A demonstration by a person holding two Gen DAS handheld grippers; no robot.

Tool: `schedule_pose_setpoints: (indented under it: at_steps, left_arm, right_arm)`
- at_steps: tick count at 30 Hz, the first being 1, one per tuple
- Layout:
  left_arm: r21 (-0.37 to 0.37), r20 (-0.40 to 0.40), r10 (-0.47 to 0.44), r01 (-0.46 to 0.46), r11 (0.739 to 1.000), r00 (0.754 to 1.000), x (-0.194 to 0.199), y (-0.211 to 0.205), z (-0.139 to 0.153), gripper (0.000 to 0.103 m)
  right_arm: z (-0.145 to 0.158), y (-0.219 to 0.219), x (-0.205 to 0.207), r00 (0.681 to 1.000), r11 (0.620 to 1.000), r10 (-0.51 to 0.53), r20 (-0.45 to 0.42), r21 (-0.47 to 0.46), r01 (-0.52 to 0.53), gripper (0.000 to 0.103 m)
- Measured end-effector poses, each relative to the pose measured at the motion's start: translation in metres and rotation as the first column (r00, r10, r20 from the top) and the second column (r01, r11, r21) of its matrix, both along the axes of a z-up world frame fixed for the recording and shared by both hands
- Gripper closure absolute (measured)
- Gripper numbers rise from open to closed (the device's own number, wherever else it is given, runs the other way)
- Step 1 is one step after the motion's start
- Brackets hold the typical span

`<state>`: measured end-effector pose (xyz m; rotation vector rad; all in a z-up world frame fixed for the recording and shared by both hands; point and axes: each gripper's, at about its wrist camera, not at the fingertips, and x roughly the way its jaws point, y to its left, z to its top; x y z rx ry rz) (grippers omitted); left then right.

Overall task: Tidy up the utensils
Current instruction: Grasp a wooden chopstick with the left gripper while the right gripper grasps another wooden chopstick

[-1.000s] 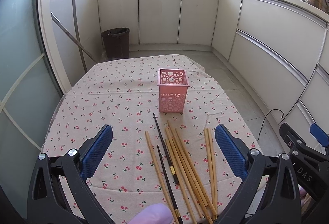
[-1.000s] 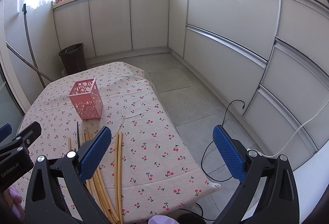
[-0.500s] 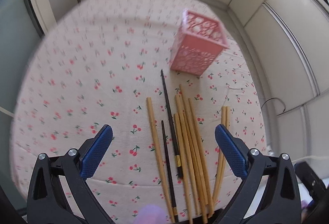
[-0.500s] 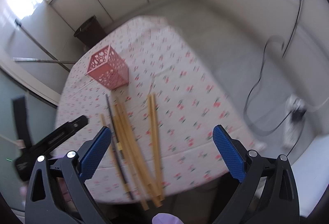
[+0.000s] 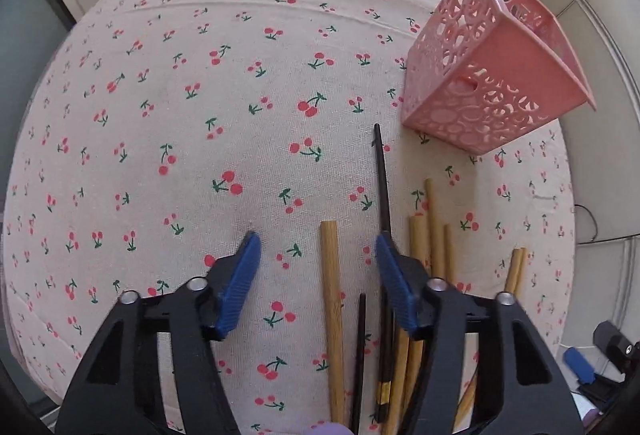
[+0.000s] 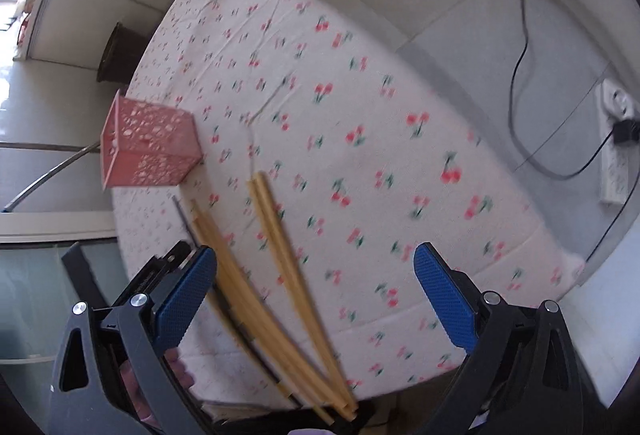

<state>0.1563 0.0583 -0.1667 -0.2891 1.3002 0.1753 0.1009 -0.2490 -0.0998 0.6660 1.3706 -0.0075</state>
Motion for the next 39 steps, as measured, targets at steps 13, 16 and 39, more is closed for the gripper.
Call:
schedule_pose_setpoints:
  at_steps: [13,16,39]
  left_arm:
    - [0.085,0.035,-0.039,0.036,0.996,0.999,-0.034,-0.029,0.008,0.096]
    - [0.078,0.062,-0.055,0.05,0.996,0.997,-0.054,-0.025,0.02,0.096]
    - [0.004,0.195,-0.099,0.1,0.995,0.976,-0.065,0.004,0.075,0.096]
  right_arm:
    - [-0.015,0.025,0.01,0.995,0.975,0.094,0.013,-0.204,-0.09,0.029]
    - [-0.017,0.032,0.014,0.994,0.973,0.106,0.016,-0.206,-0.101,0.04]
    - [-0.035,0.081,0.05,0.987,0.961,0.157,0.016,-0.232,-0.149,0.071]
